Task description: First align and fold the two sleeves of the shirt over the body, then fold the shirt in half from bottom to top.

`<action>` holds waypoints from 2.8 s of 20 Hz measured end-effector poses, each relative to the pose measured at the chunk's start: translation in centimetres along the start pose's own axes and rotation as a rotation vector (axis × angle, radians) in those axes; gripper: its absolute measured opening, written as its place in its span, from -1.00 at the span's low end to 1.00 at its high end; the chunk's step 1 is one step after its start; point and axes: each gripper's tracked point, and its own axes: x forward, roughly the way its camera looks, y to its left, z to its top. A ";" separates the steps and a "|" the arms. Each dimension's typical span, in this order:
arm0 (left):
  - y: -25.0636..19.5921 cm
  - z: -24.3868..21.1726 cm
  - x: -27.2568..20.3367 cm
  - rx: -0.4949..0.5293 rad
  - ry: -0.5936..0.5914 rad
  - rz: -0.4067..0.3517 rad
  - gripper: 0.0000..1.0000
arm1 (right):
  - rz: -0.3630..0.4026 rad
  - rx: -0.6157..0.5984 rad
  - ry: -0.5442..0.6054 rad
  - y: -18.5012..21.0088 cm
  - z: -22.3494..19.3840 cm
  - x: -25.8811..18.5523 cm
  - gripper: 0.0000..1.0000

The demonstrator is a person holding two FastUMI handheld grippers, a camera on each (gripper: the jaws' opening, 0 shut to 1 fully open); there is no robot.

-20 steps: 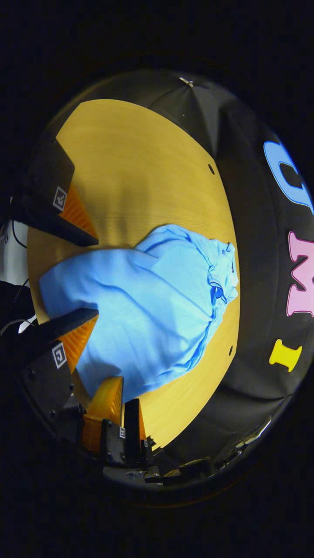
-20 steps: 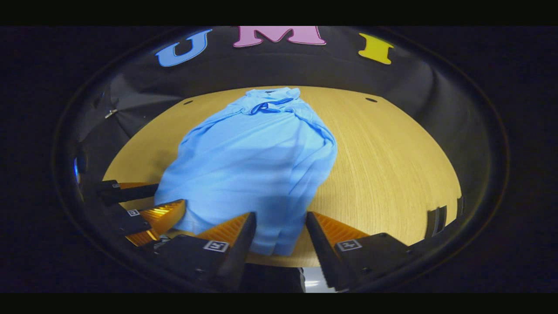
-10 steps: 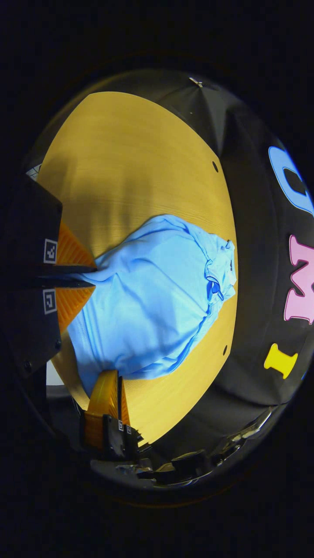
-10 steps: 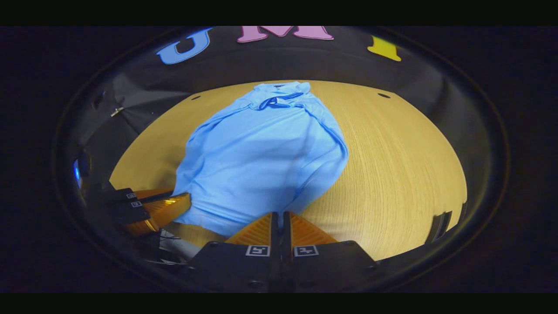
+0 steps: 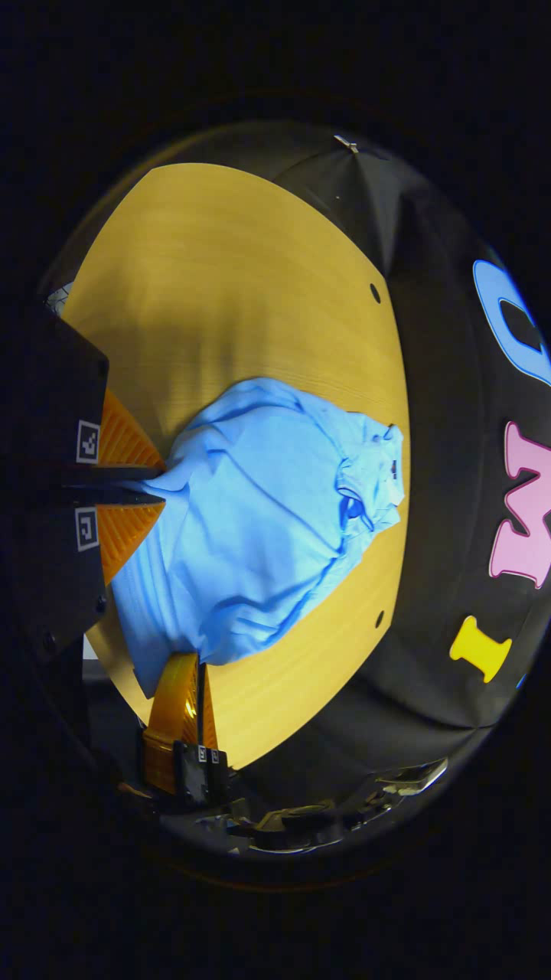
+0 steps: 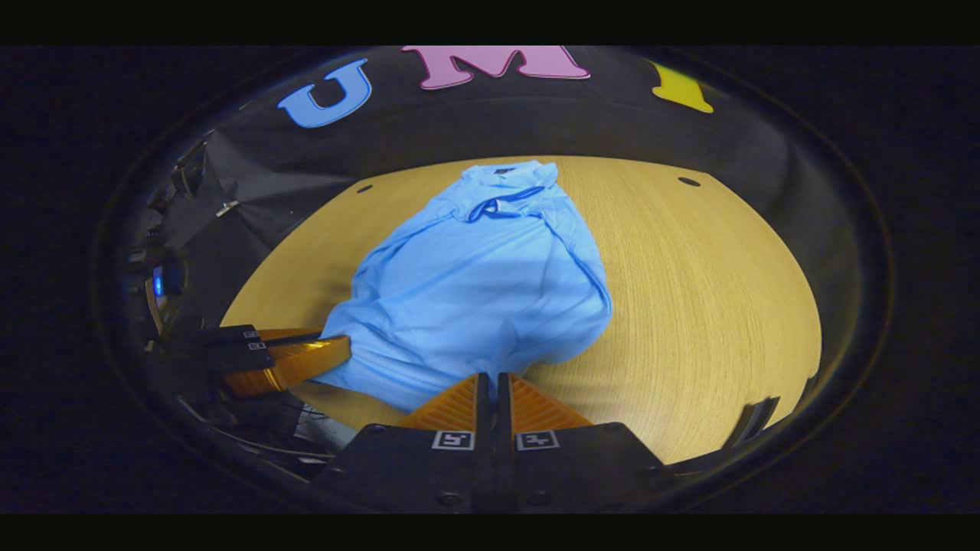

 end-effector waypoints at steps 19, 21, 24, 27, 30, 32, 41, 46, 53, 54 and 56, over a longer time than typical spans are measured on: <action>2.2 25.6 2.6 -0.044 -0.247 0.013 -0.87 | 0.076 -0.077 -0.306 -2.3 26.9 4.1 -0.90; 2.7 27.8 3.8 -0.024 -0.263 0.021 -0.87 | 0.078 -0.086 -0.331 -2.7 29.6 5.4 -0.91; 3.7 31.4 6.4 0.012 -0.278 0.035 -0.88 | 0.083 -0.076 -0.358 -3.4 33.6 7.7 -1.00; 4.6 34.3 9.7 -0.001 -0.281 0.026 -0.87 | 0.076 -0.077 -0.372 -4.3 36.8 10.7 -1.00; 6.4 36.5 13.8 0.016 -0.266 0.033 -0.87 | 0.074 -0.061 -0.381 -5.0 39.6 14.3 -0.90; 7.2 36.9 16.9 0.015 -0.240 0.003 -0.88 | 0.059 -0.065 -0.377 -5.5 40.7 16.9 -0.90; 10.0 38.2 27.1 0.063 -0.270 -0.017 -0.85 | -0.024 -0.019 -0.315 -8.8 39.6 26.7 -0.78; 11.8 37.3 29.8 0.064 -0.267 0.035 -0.68 | -0.075 -0.008 -0.352 -10.4 40.3 28.0 -0.84; 13.2 38.6 23.5 0.005 -0.380 0.127 0.98 | -0.136 -0.044 -0.411 -11.2 39.4 23.2 0.96; 13.2 39.0 21.7 -0.005 -0.421 0.135 0.98 | -0.147 -0.044 -0.426 -11.2 39.3 22.0 0.96; 13.5 39.7 17.9 0.020 -0.493 0.167 0.98 | -0.173 -0.043 -0.458 -10.9 39.0 19.0 0.96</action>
